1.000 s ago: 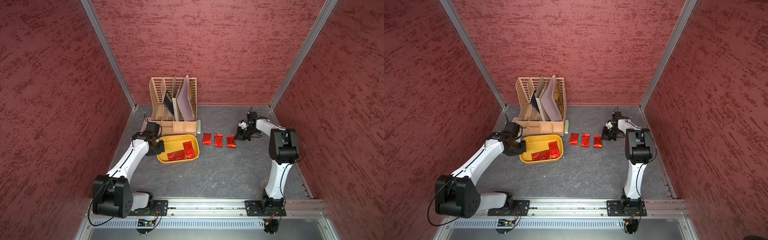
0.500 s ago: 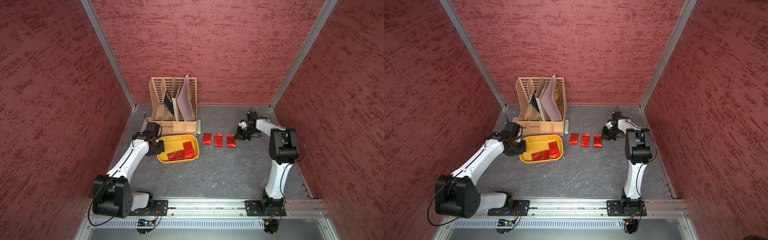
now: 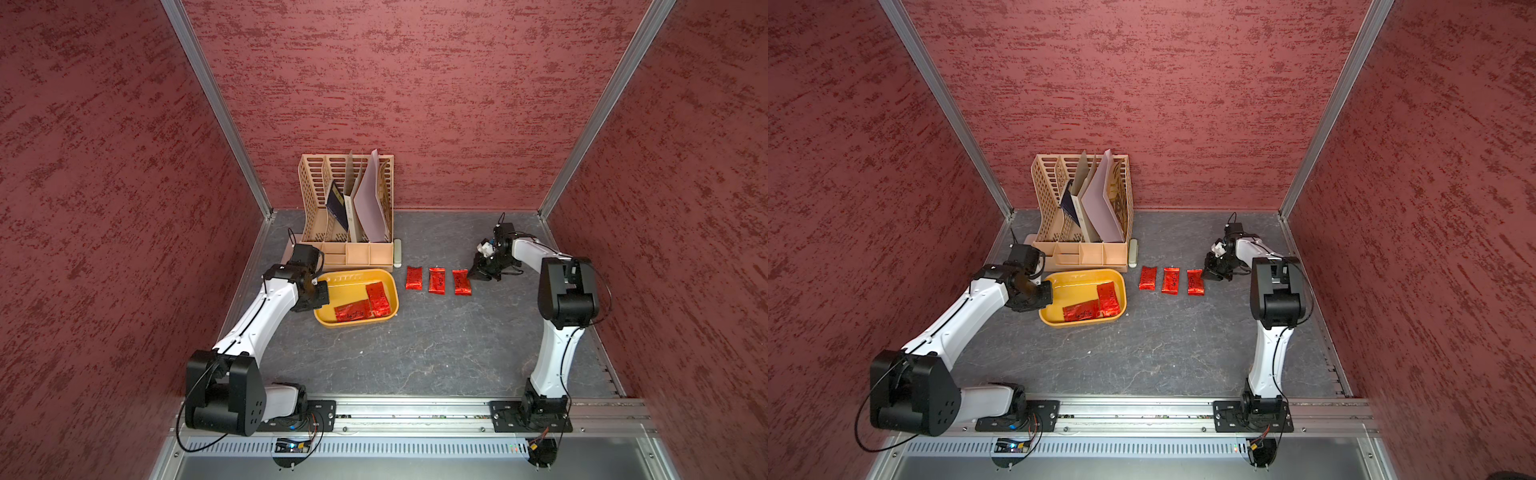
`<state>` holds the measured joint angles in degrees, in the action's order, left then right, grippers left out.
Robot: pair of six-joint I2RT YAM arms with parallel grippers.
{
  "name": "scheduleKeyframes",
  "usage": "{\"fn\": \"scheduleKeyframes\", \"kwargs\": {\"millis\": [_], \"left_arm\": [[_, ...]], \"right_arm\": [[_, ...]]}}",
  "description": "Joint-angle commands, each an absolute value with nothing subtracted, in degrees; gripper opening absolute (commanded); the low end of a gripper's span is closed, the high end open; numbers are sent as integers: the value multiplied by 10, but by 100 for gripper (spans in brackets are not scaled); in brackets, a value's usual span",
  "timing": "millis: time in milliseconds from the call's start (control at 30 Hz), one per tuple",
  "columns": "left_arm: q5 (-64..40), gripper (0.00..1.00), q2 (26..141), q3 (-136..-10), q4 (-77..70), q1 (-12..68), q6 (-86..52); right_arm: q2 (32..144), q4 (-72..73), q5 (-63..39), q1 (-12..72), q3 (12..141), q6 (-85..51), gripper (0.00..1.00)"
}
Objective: Take the tea bags out of the storage box
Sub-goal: Place the tea bag at the center of the board, then pick up the tea bag from the storage box.
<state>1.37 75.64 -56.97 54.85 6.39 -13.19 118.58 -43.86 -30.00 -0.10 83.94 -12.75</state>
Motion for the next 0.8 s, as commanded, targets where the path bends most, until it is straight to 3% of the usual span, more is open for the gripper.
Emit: {"fn": "scheduleKeyframes", "kwargs": {"millis": [0,133,367,500,767], "left_arm": [[3,0,747,-569,534,65,-132],[3,0,747,-568,534,65,-133],[4,0,745,-569,535,66,-133],[5,0,744,-568,535,66,-133],[7,0,744,-569,535,66,-132]], "right_arm": [[1149,-445,-281,1,851,-127,19],[1120,-449,-277,0,846,-128,32],[1019,-396,-343,39,818,-152,33],[998,-365,-379,157,825,-148,33],[1110,-446,-251,384,976,-187,34]]}}
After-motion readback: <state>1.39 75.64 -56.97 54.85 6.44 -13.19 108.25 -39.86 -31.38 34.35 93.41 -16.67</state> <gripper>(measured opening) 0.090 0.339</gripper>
